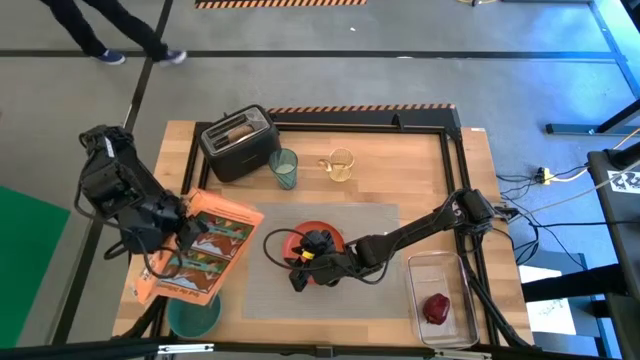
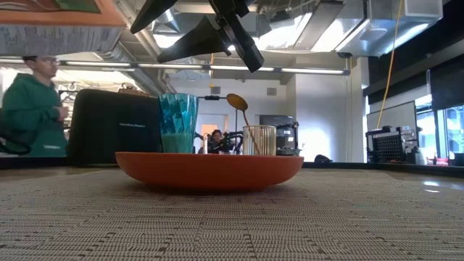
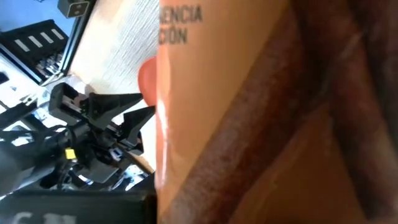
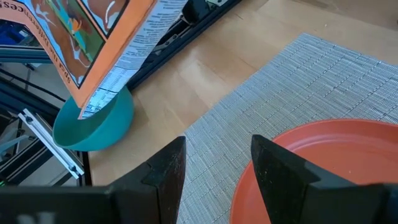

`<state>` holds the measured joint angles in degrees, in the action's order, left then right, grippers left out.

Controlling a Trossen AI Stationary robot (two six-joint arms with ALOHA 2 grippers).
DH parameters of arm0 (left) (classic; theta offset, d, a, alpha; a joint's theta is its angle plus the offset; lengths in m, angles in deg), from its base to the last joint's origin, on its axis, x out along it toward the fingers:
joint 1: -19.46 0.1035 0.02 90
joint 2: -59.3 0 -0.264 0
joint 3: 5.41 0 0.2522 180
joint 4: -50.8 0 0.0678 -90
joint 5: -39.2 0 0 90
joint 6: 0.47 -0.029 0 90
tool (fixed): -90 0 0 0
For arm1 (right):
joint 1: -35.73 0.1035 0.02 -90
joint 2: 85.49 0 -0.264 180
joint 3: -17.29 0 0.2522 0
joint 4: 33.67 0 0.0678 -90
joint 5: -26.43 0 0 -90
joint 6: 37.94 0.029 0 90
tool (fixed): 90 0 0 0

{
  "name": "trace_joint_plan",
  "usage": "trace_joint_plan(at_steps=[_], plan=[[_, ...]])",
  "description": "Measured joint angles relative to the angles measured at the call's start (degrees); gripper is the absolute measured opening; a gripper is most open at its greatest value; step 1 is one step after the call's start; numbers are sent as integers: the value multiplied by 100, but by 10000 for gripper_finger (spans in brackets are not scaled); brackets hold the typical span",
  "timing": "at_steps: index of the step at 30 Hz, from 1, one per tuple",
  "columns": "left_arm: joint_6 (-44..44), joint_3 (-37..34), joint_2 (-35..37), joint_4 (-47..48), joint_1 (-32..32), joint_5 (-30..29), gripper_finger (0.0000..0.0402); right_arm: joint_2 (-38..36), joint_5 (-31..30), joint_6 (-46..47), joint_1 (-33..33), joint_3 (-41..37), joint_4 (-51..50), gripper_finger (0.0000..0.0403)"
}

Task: Arrange a breakfast setting
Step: Pour the cereal into the green bowl

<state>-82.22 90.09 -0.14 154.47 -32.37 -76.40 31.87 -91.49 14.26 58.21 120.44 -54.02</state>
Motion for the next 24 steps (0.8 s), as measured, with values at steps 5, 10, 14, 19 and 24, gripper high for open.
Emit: trace_joint_plan(at_steps=[5,10,14,19,24], plan=[[-179,0,-10,-52,-135,-96,120,-2,2,0,0,0,0,172],[-182,0,-40,-103,-285,-251,120,-4,5,-2,0,0,0,172],[-188,0,-84,-108,-420,-259,120,-4,5,-2,0,0,-17,172],[-188,0,-107,-105,-562,-362,120,-4,7,-2,-2,0,-59,172],[-188,0,-109,-114,-635,-504,120,-6,51,-2,-2,0,-92,172]])
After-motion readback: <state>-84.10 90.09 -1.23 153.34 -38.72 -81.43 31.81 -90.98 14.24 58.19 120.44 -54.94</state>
